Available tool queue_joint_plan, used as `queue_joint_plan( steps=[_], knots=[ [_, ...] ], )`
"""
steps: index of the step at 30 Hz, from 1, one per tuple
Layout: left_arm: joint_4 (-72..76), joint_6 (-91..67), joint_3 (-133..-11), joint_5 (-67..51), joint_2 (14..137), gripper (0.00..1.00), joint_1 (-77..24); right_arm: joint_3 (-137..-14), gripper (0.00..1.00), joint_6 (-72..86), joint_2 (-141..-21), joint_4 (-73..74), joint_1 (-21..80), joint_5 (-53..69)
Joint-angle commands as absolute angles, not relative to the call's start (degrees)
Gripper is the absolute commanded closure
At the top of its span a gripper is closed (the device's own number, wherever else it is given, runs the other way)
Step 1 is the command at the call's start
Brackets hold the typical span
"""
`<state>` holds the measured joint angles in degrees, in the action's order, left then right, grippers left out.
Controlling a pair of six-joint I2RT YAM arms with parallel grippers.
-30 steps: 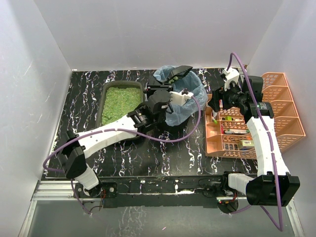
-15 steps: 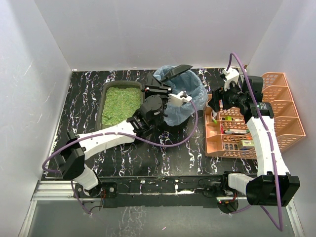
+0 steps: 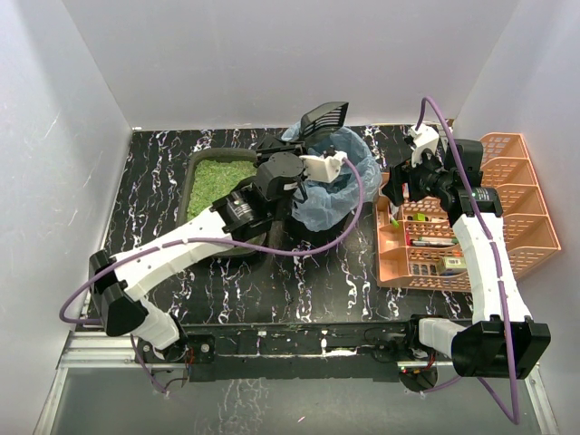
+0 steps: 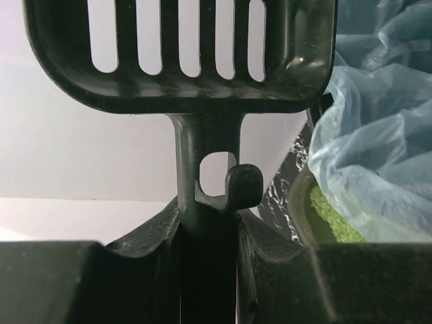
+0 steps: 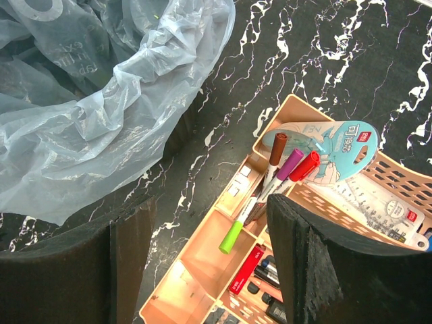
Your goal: Clean the litter box
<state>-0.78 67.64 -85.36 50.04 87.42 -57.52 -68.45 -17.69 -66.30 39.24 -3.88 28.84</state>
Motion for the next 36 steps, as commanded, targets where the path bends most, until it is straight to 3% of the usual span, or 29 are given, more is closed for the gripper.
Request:
queue_joint_plan(
  steps=[1,5,18,26,36],
  knots=[
    [-10.2,57.2,-85.8,48.9,84.0,1.00,-57.7,-70.1,0.28,-18.2,-65.2,37.6,-4.2,29.8],
    [-9.4,56.6,-84.6,49.5,83.9,1.00,-57.6,-70.2,0.28,-18.2,-65.2,37.7,-4.1,29.8],
    [-37.1,29.9,-99.3,32.6,85.0,1.00,-52.2,-70.7,0.28,-18.7,-65.2,37.8,-4.2,29.4],
    [-45.8,14.8,-101.9,16.5,79.7,1.00,-37.3,-71.3,0.28,-19.3,-66.6,37.6,-4.2,29.4],
    [-51.1,3.7,-86.4,-0.3,70.8,1.00,-17.3,-72.5,0.28,-18.8,-69.2,36.7,-4.2,30.7]
  ],
)
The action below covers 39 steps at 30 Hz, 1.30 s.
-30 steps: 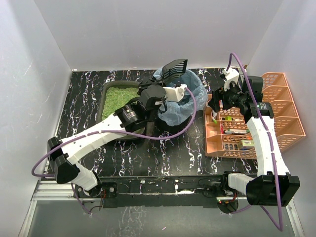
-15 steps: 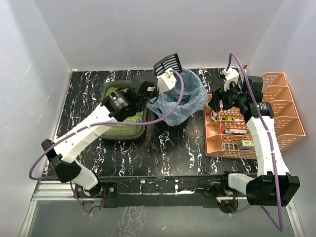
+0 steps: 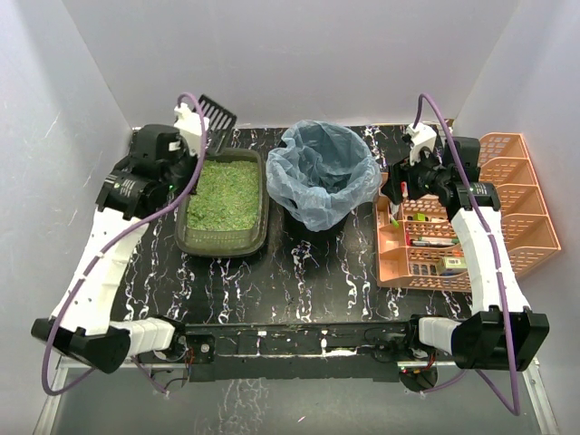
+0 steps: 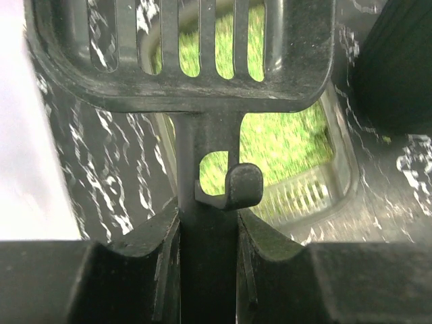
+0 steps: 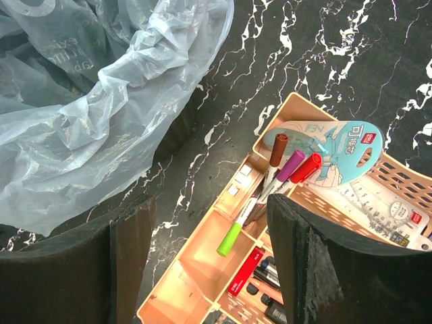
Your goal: Clean the litter box
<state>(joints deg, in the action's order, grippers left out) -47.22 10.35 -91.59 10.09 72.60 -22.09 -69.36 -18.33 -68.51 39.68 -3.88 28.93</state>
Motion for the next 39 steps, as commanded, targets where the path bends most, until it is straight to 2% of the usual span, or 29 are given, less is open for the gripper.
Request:
queue_joint_plan(
  steps=[1,11,21,30,39],
  knots=[
    [-51.4,3.0,-85.0,-2.7,70.7,1.00,-15.8,-72.4,0.28,-18.7,-69.4,36.6,-4.2,30.8],
    [-51.7,-5.1,-77.8,-21.8,77.5,1.00,-4.4,-69.2,0.28,-19.0,-68.6,34.9,-4.2,30.7],
    [-52.1,-14.2,-75.7,-32.5,86.3,1.00,-3.6,-66.8,0.28,-19.1,-68.6,34.9,-4.2,29.8],
    [-49.6,-27.9,-67.4,-44.5,85.6,1.00,-1.6,-66.8,0.28,-18.3,-69.3,35.0,-4.2,28.8],
    [-44.7,-42.6,-61.7,-48.4,82.4,1.00,-0.8,-66.3,0.28,-18.3,-69.3,34.9,-4.2,28.9]
  ],
)
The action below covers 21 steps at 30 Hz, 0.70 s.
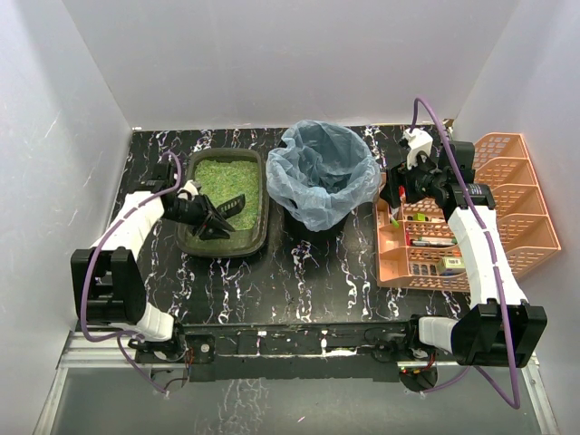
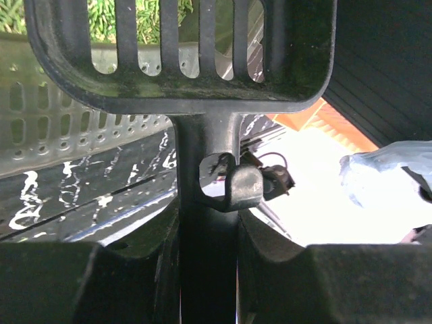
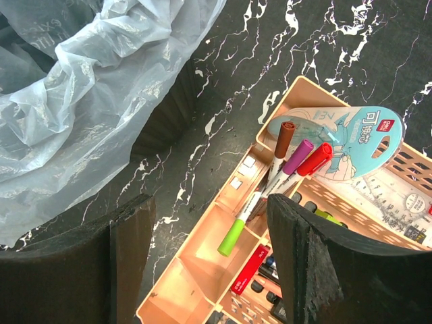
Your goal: Clean the litter box
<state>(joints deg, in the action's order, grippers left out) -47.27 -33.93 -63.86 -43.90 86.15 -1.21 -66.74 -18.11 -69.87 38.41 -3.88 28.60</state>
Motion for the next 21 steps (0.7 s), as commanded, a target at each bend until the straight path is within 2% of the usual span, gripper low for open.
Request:
queue_joint_plan(
  steps=[1,13,21],
  knots=[
    [-44.1,-43.7,-61.2,-48.2,82.2,1.00,-0.6,-66.0,0.28,-18.2,-69.1,34.7,-4.2,28.8],
    [-36.3,-53.6,-57.7,-50.9,81.6,1.00,2.5,-64.1,0.28,-18.6,-67.1,33.8,-4.2,29.3],
    [-36.6,-54.1,-56.3,-49.4,81.2,1.00,4.2,-63.5,0.28,-18.5,-67.5,33.2,-4.2,29.8]
  ],
)
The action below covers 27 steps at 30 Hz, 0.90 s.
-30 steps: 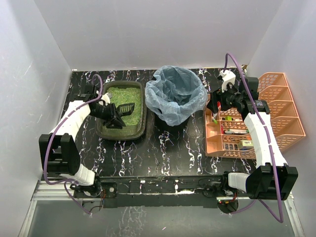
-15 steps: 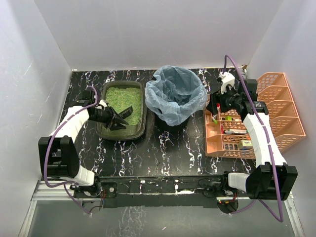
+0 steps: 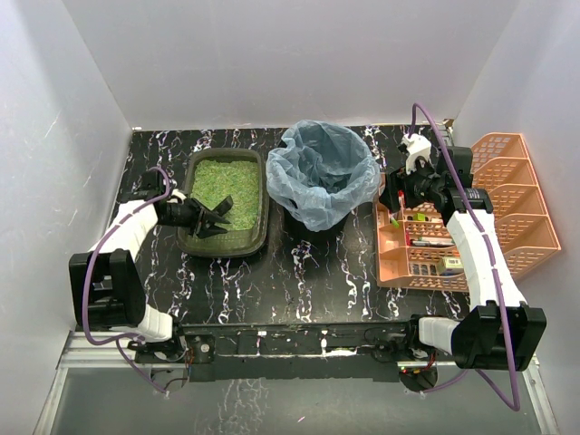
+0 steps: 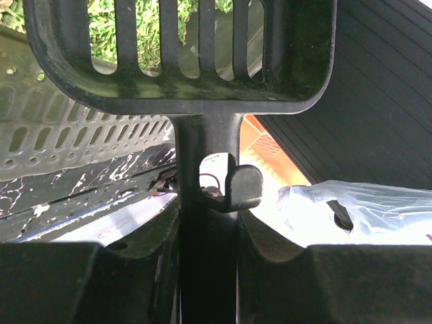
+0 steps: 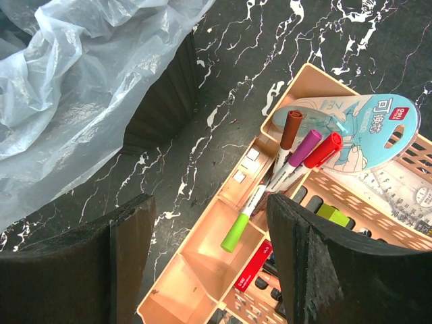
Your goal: Clean the litter box
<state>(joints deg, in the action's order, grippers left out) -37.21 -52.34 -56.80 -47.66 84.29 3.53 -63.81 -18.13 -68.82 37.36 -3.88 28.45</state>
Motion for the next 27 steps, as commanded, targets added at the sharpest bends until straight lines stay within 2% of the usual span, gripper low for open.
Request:
queue_joint_plan(
  steps=[1,27],
  knots=[
    [-36.4,-54.1,-56.1,-49.3,81.4,1.00,4.4,-63.5,0.28,-18.5,-67.5,33.2,-4.2,29.8],
    [-38.2,-50.5,-58.1,-45.1,86.7,1.00,9.5,-61.5,0.28,-18.5,-66.7,31.8,-4.2,29.6]
  ],
)
